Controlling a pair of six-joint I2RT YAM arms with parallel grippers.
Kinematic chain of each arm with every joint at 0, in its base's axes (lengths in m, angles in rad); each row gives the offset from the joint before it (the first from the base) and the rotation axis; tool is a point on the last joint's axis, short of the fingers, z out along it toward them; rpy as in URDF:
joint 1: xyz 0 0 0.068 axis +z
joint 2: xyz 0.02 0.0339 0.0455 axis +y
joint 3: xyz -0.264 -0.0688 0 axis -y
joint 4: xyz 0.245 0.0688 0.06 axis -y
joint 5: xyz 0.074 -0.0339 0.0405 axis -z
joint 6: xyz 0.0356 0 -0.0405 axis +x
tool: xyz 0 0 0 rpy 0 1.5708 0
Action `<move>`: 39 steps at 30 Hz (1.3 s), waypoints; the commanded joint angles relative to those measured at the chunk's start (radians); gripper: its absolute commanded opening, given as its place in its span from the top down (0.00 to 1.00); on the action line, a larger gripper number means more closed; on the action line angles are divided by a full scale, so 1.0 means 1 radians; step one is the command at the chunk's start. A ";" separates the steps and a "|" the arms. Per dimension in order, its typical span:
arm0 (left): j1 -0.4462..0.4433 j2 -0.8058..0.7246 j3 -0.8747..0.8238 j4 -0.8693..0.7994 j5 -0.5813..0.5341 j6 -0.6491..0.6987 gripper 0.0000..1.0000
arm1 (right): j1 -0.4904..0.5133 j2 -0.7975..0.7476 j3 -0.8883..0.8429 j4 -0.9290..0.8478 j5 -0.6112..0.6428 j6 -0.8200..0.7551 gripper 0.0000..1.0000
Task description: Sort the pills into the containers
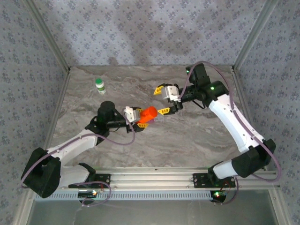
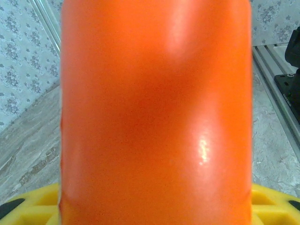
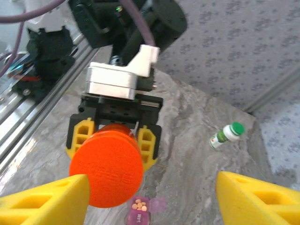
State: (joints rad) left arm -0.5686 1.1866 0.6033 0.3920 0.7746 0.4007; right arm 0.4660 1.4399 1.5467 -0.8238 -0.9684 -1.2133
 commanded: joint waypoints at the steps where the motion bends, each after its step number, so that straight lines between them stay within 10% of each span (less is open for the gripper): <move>1: 0.003 0.003 0.040 -0.002 0.039 0.015 1.00 | 0.048 0.058 0.104 -0.252 0.065 -0.176 0.28; 14: 0.002 0.008 0.052 -0.010 0.045 0.018 1.00 | 0.134 0.164 0.205 -0.362 0.216 -0.208 0.30; 23: 0.002 0.008 0.064 -0.019 0.039 0.024 1.00 | 0.175 0.181 0.216 -0.352 0.270 -0.122 0.53; 39: -0.055 0.027 0.160 -0.161 -0.015 0.100 1.00 | 0.220 0.077 -0.007 -0.113 0.415 0.696 0.66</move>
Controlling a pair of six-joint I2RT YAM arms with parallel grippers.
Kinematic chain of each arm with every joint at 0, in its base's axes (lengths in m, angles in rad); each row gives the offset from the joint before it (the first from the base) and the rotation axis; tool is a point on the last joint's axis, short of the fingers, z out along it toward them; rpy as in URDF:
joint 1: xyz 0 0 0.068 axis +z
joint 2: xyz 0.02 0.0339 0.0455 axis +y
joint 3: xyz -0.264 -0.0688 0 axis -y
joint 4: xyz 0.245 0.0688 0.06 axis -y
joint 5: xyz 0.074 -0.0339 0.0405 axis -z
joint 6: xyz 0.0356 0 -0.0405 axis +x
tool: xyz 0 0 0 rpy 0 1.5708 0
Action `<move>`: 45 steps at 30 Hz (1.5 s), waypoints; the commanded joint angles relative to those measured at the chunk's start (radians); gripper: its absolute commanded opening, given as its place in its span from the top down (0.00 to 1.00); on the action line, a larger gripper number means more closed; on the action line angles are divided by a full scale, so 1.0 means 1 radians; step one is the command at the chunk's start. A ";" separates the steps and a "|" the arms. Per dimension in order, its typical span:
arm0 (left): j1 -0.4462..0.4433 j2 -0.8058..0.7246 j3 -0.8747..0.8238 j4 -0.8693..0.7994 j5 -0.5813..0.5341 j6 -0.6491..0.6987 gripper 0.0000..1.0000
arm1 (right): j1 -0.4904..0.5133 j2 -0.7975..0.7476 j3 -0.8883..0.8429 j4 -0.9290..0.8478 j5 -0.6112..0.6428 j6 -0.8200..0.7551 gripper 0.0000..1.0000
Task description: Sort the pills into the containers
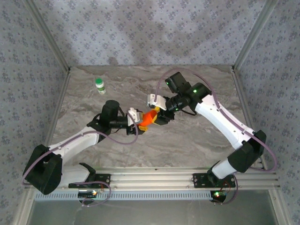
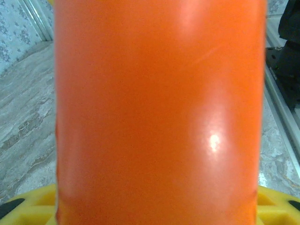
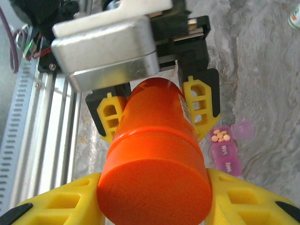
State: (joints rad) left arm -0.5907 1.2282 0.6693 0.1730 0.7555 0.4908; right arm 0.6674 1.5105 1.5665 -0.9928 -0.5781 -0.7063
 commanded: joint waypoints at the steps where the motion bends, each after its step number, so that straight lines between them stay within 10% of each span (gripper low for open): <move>1: -0.039 -0.015 0.097 0.056 -0.001 0.012 1.00 | 0.014 -0.004 -0.036 0.084 0.023 0.234 0.66; 11: -0.063 -0.018 0.075 0.059 -0.051 0.040 1.00 | -0.034 -0.065 -0.150 0.370 -0.003 0.649 0.62; 29: -0.063 0.010 0.071 0.098 -0.082 0.051 1.00 | -0.135 -0.055 -0.172 0.471 -0.040 0.883 0.51; 45: -0.063 0.033 0.066 0.114 -0.071 0.047 1.00 | -0.220 -0.119 -0.100 0.431 -0.120 0.640 0.28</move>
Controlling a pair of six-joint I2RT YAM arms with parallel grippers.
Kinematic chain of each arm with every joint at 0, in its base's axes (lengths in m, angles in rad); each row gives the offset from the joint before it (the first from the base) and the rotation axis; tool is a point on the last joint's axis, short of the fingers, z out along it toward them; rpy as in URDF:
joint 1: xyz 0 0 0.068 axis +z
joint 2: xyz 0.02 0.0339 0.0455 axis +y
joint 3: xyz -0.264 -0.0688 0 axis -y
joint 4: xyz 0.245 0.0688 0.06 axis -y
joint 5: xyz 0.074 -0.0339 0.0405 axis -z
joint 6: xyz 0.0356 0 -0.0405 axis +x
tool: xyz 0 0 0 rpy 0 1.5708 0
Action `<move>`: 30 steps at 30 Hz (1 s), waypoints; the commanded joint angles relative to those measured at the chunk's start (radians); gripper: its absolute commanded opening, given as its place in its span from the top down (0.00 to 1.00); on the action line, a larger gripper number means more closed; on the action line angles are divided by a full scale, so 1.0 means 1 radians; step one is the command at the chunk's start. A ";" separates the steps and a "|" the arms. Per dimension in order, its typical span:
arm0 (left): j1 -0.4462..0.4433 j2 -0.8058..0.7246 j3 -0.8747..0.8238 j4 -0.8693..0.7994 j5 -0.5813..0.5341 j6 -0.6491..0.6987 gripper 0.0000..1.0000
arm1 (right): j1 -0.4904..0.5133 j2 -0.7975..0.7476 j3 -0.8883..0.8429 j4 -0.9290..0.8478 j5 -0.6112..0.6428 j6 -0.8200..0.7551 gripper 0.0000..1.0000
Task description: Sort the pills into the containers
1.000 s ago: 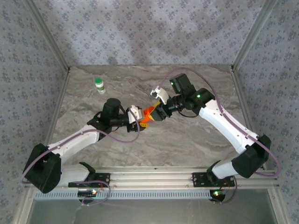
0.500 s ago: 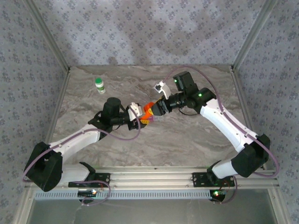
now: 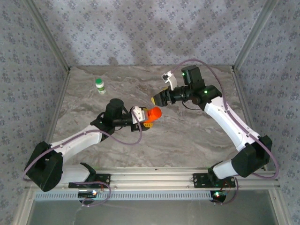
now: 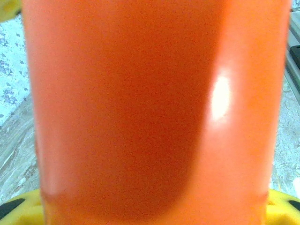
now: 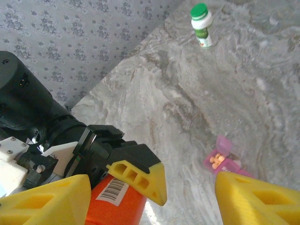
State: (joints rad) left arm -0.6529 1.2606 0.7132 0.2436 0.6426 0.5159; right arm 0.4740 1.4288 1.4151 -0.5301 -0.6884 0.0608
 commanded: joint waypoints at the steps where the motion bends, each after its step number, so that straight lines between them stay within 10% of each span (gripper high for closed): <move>1: -0.001 0.002 0.022 0.042 0.042 0.021 1.00 | -0.036 -0.051 0.058 -0.045 -0.023 -0.206 0.28; 11: 0.003 0.003 0.021 0.040 0.062 0.019 1.00 | -0.002 -0.145 0.033 -0.381 -0.110 -1.280 0.25; 30: 0.005 0.009 0.035 0.023 0.083 0.021 1.00 | 0.170 0.059 0.230 -0.579 0.107 -1.461 0.38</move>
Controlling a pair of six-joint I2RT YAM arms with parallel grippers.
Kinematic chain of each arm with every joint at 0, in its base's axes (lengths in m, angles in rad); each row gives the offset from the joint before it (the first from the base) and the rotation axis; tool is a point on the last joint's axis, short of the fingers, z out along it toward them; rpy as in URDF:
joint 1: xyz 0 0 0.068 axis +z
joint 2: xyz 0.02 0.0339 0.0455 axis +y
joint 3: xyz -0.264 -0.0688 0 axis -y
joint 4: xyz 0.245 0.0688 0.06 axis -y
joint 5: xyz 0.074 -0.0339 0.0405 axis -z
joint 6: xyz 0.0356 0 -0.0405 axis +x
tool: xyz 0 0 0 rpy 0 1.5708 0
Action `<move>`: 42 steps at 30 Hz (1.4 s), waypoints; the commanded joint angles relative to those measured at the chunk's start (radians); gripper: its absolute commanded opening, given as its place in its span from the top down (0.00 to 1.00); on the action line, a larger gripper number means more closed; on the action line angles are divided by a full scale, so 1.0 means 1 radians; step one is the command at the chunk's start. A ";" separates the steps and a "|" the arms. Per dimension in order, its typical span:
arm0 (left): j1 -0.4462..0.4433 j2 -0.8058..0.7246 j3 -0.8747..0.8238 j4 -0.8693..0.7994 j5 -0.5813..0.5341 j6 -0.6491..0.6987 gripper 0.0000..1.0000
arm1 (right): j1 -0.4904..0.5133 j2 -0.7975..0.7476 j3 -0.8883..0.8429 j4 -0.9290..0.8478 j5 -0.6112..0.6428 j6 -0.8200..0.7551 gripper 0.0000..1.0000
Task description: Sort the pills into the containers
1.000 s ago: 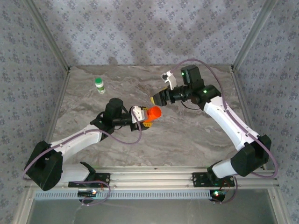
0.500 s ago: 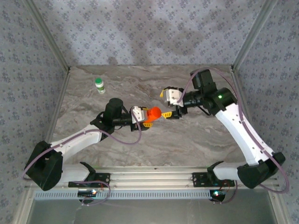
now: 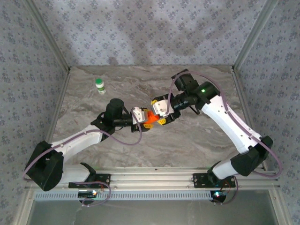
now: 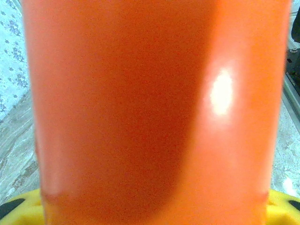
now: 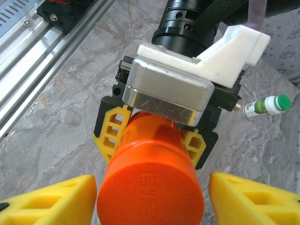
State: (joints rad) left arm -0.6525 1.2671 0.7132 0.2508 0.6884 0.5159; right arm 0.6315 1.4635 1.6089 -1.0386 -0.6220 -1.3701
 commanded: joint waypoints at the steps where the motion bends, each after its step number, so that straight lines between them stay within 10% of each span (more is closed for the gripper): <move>1: 0.004 0.003 0.035 0.016 0.036 0.021 1.00 | 0.019 0.032 0.042 -0.077 0.054 -0.029 0.41; 12: 0.004 -0.005 0.036 0.028 0.019 0.026 1.00 | 0.033 0.041 0.016 -0.037 0.067 0.233 0.83; 23: 0.003 -0.020 0.028 0.050 -0.024 0.030 1.00 | -0.061 0.106 -0.032 0.012 -0.056 0.899 0.85; 31: -0.001 -0.013 0.022 0.052 -0.007 0.021 1.00 | -0.086 -0.030 -0.174 0.177 -0.060 0.786 0.36; 42: -0.006 -0.001 0.030 0.051 0.001 0.023 1.00 | -0.052 -0.040 -0.184 0.268 -0.053 0.776 0.26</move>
State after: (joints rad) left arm -0.6510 1.2774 0.7162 0.2665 0.6460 0.5407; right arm 0.5747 1.4315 1.4052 -0.7959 -0.6731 -0.5980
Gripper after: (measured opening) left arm 0.533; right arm 0.745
